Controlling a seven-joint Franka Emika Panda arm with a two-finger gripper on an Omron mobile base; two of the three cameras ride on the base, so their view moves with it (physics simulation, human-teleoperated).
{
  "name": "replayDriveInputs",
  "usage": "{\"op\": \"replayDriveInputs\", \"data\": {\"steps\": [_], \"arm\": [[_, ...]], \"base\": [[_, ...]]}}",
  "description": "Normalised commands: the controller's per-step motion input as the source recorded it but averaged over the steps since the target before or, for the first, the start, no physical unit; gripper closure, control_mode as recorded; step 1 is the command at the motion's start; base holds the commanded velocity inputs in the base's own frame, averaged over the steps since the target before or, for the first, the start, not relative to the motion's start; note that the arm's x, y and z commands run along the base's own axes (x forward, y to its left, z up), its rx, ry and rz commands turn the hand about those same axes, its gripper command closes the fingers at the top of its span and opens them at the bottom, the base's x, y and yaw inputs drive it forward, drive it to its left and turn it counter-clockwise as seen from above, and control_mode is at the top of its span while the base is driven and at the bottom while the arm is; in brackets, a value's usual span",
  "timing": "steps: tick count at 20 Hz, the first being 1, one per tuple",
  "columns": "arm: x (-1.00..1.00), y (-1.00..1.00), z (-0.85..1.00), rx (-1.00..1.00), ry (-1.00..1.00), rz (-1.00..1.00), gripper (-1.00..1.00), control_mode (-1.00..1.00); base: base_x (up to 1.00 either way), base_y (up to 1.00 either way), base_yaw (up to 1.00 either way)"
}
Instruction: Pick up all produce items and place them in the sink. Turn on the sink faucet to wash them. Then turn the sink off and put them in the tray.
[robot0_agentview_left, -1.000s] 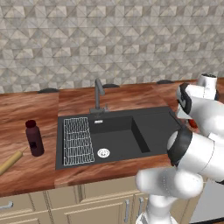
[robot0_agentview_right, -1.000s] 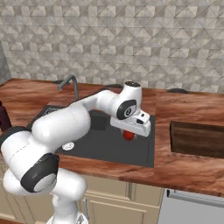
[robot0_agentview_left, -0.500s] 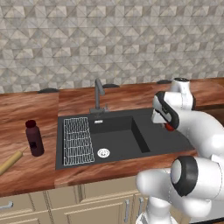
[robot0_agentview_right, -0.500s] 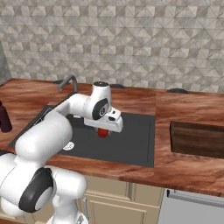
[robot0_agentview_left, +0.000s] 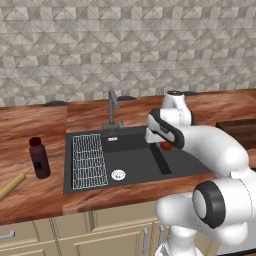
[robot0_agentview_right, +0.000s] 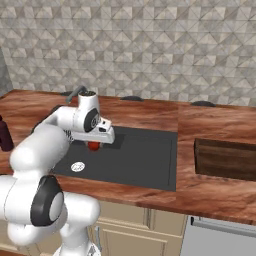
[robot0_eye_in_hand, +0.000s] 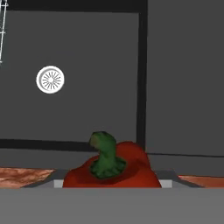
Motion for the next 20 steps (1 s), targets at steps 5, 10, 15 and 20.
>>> {"op": "replayDriveInputs", "data": {"steps": [5,10,15,20], "arm": [[0.18,0.67,-0.04,0.02,0.01,0.11,1.00,-1.00],[0.19,0.46,-0.28,0.04,0.00,0.10,1.00,-1.00],[0.28,0.23,-0.51,0.03,0.00,0.08,1.00,-1.00],[0.33,0.03,-0.57,0.02,0.00,0.05,1.00,-1.00]], "base": [[0.00,0.00,0.00],[0.00,0.00,0.00],[0.00,0.00,0.00],[0.00,0.00,0.00]]}}
